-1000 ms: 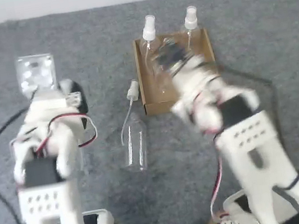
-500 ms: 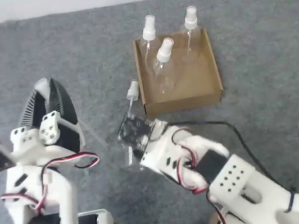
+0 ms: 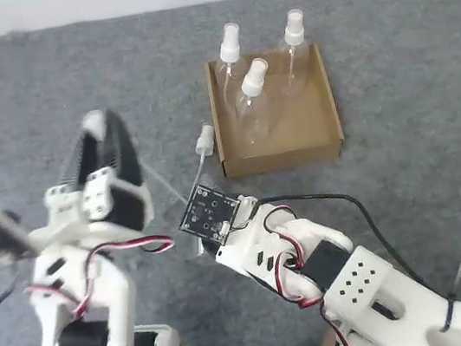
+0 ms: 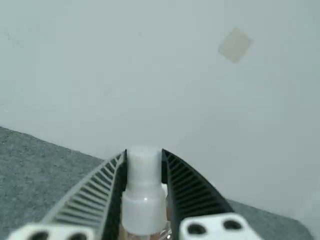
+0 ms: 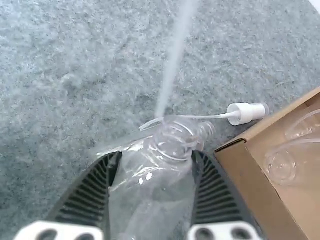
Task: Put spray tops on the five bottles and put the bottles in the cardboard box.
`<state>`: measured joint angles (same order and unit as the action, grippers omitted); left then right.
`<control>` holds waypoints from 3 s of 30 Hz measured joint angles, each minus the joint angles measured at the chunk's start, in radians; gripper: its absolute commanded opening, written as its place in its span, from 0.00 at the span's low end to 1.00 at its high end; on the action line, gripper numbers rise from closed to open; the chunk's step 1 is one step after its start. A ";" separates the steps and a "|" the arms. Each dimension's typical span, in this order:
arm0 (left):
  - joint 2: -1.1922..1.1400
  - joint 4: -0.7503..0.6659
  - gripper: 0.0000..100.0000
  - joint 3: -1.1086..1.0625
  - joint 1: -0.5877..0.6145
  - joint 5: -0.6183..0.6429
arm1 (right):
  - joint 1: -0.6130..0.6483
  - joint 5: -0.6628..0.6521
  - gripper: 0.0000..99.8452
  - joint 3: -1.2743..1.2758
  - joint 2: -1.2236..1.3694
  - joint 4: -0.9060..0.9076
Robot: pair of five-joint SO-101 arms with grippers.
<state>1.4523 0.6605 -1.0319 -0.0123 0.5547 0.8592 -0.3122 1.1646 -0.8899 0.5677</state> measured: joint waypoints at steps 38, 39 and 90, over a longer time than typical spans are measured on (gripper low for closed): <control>-0.167 0.017 0.01 -0.026 -0.002 -0.011 | 0.029 0.000 0.01 0.025 -0.021 -0.002; -0.166 0.017 0.01 -0.023 0.000 -0.011 | 0.029 0.000 0.01 0.025 -0.021 -0.002; -0.172 0.032 0.01 -0.075 -0.094 -0.132 | -0.054 0.143 0.01 0.167 -0.021 -0.405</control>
<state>1.2804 0.6928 -1.1070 -0.1059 0.4227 0.8055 -0.1695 1.3318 -0.9114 0.1626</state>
